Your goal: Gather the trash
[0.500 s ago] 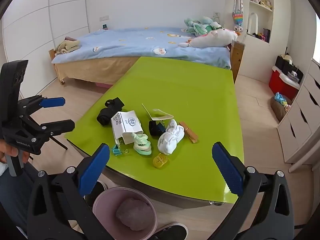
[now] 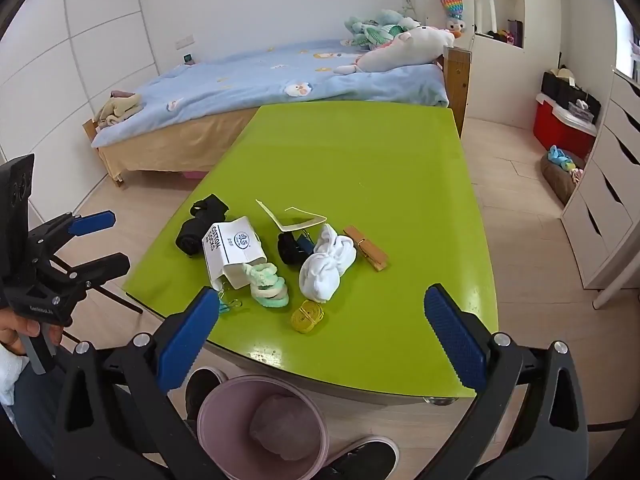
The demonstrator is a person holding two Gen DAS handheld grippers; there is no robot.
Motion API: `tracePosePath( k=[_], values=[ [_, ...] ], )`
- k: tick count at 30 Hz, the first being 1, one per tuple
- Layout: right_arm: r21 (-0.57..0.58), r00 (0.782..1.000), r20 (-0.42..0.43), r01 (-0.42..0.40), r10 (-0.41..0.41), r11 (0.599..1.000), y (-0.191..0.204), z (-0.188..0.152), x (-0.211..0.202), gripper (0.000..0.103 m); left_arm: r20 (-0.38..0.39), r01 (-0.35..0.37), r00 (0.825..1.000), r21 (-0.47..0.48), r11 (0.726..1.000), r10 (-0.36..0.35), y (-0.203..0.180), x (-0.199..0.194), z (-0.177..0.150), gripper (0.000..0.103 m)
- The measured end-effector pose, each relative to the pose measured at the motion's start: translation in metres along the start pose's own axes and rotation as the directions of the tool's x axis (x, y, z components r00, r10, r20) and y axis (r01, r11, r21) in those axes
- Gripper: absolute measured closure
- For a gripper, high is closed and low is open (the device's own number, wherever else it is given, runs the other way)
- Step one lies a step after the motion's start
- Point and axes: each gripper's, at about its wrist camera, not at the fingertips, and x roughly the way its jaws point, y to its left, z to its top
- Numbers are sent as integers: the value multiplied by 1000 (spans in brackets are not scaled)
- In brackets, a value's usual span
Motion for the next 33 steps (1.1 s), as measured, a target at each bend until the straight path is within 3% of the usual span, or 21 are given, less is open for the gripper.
tracePosePath(
  k=[11,22,33],
  values=[
    [-76,999,27,29,-27,997,7,3,-5,3,-4,1,1000,-29,1000,-1,12,-5,1,5],
    [-9,998,54,-9,9,1000,-4,3,-16,3,0,-4,1000,-2,1000,4,12,-9,3,5],
    [-17,999,35,-30,31,999,0,1,-11,3,-6,-17,1000,40,999,17,5,-10,0,5]
  ],
)
